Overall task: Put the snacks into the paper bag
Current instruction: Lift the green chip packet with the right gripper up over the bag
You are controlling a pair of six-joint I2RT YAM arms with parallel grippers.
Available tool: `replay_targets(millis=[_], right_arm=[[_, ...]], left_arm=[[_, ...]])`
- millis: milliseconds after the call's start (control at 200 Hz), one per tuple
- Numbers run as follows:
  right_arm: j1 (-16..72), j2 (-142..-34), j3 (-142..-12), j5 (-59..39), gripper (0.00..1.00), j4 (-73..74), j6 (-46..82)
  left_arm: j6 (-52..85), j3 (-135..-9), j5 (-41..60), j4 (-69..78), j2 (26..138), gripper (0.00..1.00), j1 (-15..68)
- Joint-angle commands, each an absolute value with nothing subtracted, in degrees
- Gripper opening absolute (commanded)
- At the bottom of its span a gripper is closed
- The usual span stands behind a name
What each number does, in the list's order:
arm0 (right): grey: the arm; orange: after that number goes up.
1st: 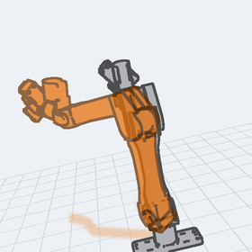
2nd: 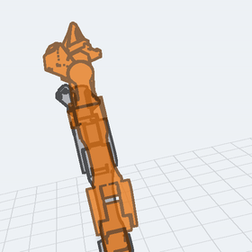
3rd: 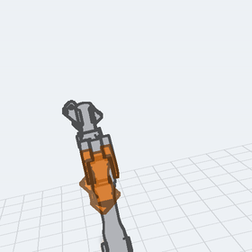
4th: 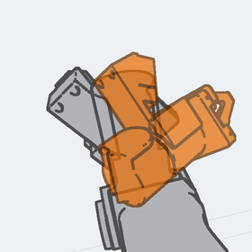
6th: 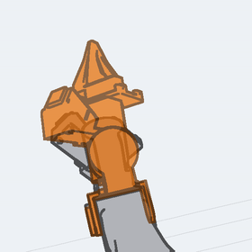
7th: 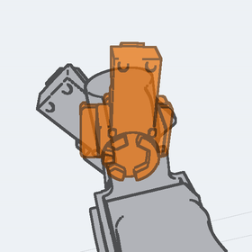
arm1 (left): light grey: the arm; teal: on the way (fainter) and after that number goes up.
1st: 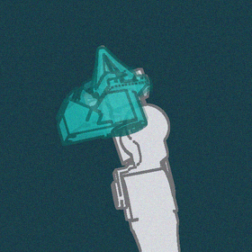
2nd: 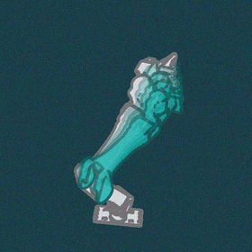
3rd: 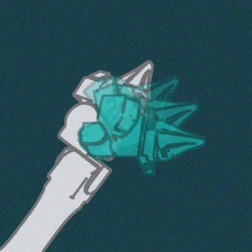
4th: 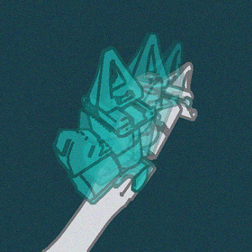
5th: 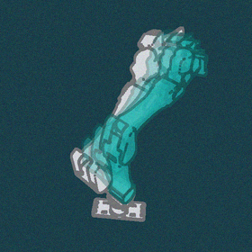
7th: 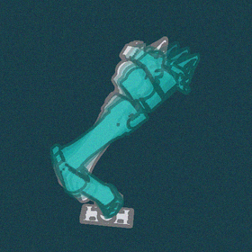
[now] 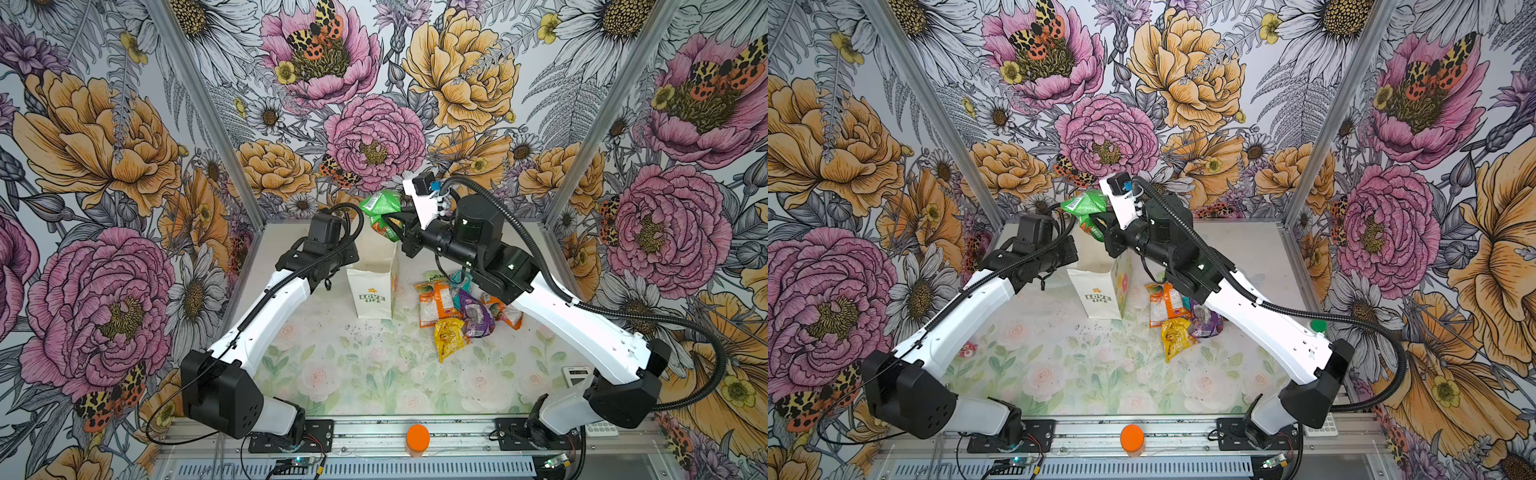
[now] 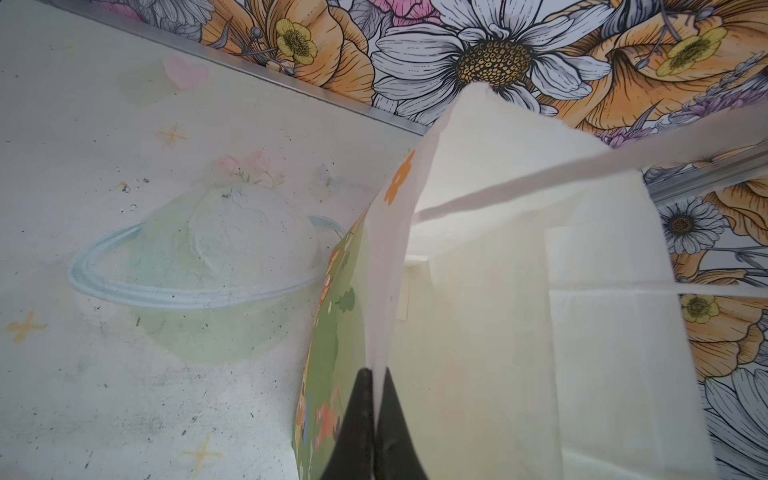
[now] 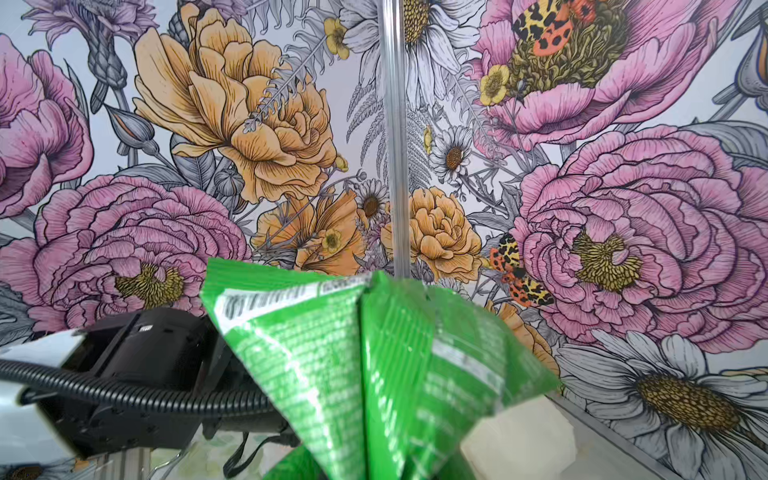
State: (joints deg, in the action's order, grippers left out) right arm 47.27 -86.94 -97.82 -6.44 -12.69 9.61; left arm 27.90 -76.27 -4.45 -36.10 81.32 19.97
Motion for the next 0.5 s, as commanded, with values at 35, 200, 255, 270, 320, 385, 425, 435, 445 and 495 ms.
replay_targets(millis=[35, 200, 255, 270, 320, 385, 425, 435, 445, 495], right_arm=[[47.33, -89.81, -98.15, -3.52, 0.0, -0.08, 16.95], [47.36, -93.3, -97.8, -0.12, 0.0, 3.21, 20.57], [47.32, -94.15, -97.59, 0.4, 0.0, 3.75, 21.16], [47.34, -94.27, -97.61, 0.43, 0.0, 3.84, 21.18], [47.37, -94.78, -97.42, 0.57, 0.0, 4.04, 21.69], [47.37, -95.31, -97.05, 1.09, 0.0, 4.31, 22.13], [47.37, -95.53, -96.78, 1.5, 0.0, 4.44, 22.23], [47.31, -95.54, -96.71, 1.63, 0.0, 4.47, 22.24], [47.33, -95.6, -96.58, 1.68, 0.0, 4.48, 22.24], [47.27, -95.84, -96.33, 2.25, 0.0, 4.48, 22.31]], left_arm=[[29.33, -75.46, -3.89, -33.95, 79.28, 0.0, 19.96], [29.66, -75.45, -3.78, -33.67, 79.19, 0.0, 20.13], [29.62, -75.41, -3.77, -33.63, 79.19, 0.0, 20.25], [29.62, -75.44, -3.78, -33.68, 79.19, 0.0, 20.22], [29.62, -75.49, -3.78, -33.66, 79.27, 0.0, 20.21], [29.62, -75.45, -3.87, -33.66, 79.28, 0.0, 20.23], [29.66, -75.43, -3.81, -33.6, 79.27, 0.0, 20.14], [29.7, -75.44, -3.79, -33.65, 79.28, 0.0, 20.2], [29.7, -75.46, -3.83, -33.61, 79.28, 0.0, 20.17], [29.58, -75.52, -3.69, -33.71, 79.41, 0.0, 20.32]])
